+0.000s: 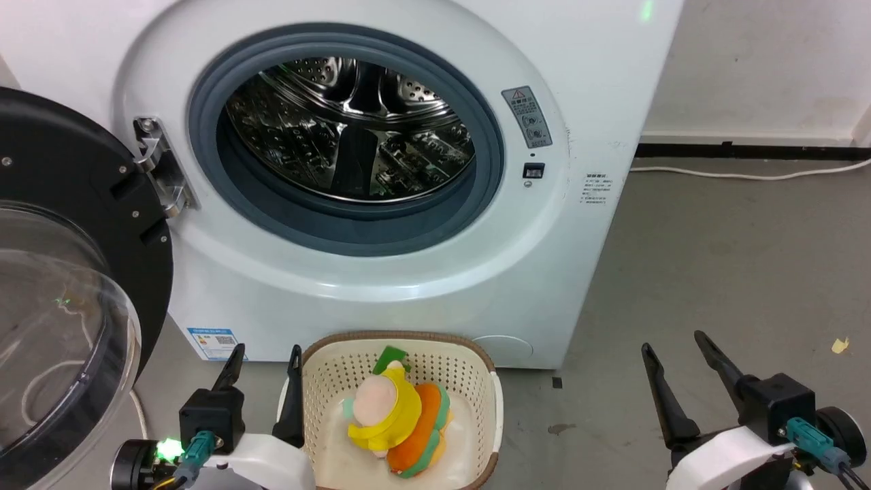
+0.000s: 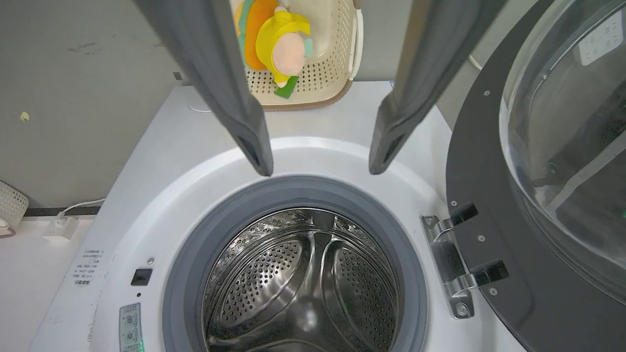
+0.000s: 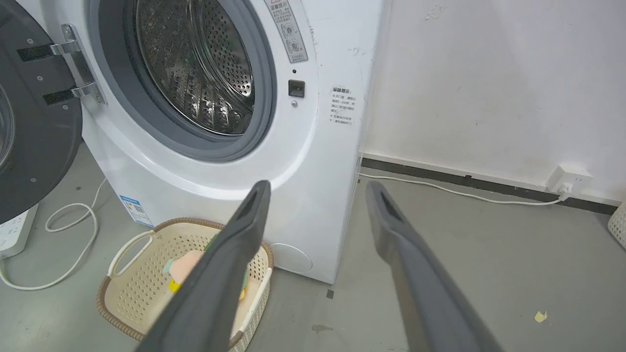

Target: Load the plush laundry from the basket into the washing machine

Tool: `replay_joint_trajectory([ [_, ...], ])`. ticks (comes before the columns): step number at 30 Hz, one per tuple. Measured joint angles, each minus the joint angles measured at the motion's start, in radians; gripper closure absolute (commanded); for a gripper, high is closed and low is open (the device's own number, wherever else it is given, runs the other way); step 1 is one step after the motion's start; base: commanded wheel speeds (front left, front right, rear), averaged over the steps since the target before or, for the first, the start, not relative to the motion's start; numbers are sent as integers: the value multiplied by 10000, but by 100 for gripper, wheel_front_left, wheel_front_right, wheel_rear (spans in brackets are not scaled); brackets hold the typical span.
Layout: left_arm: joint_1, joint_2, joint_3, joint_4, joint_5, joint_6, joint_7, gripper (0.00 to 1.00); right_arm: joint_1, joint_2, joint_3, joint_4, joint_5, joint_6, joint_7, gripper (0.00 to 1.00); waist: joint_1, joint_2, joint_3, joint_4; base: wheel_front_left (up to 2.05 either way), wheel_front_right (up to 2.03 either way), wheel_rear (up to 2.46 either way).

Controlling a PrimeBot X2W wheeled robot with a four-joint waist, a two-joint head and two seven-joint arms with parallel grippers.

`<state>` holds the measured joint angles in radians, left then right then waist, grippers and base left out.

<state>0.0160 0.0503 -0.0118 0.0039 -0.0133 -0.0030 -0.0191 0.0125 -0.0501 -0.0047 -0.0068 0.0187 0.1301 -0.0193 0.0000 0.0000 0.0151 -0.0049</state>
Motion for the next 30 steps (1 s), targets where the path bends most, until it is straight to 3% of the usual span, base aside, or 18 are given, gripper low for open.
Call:
replay_joint_trajectory([
  [11, -42, 130, -121, 236, -115, -136, -222, 0, -2, 0, -31, -92, 221, 0, -217, 0, 0, 0, 584, -194, 0, 0, 0],
  [30, -1089, 1055, -616, 1850, -807, -355, -130, 0, -188, 0, 75, -393, 976, 0, -623, 0, 1, 1, 2031, -1017, 0, 0, 0],
])
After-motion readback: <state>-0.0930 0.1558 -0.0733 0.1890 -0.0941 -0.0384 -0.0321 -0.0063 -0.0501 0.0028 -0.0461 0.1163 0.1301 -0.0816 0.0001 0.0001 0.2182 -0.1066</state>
